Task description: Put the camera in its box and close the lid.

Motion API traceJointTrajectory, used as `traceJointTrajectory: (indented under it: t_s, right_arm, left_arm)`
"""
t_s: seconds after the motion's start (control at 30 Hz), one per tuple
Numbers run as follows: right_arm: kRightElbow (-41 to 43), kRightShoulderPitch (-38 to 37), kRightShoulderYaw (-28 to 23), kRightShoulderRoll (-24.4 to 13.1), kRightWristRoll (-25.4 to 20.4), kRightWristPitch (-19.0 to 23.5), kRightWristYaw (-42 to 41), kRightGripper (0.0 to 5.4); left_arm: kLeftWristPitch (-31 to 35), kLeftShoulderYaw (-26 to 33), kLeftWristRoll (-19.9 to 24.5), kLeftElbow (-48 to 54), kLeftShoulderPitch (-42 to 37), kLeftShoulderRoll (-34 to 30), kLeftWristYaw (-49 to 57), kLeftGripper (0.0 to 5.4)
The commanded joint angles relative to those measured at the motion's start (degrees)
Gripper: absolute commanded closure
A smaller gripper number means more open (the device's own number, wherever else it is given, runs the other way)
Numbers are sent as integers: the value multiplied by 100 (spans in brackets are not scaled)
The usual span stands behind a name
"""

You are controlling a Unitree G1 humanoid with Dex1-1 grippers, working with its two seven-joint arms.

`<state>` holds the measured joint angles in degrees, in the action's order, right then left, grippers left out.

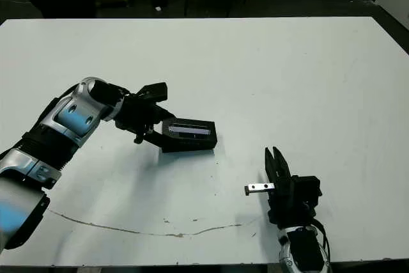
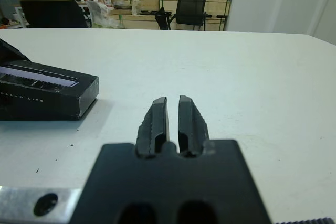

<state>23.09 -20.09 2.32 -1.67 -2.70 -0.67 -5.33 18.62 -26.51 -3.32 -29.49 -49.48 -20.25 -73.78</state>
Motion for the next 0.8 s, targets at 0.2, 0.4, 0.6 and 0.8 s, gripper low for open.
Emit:
traceJointTrajectory:
  t_s: [0.2, 0.4, 0.6, 0.8]
  right_arm:
    - [-28, -83, -17, -14, -50, 120, 10, 540]
    - [-34, -102, -9, -31, -59, 20, -18, 540]
    - [80, -148, 3, -30, -44, 57, 6, 540]
    - [152, -178, -10, -36, -42, 178, 37, 540]
  left_arm:
    - [-32, -7, -215, -59, 125, -312, 110, 294]
    - [28, 5, -158, -57, 199, -306, 85, 294]
    - [35, -13, -134, -73, 278, -258, 75, 294]
    - [146, -35, -138, -8, 350, -243, 104, 294]
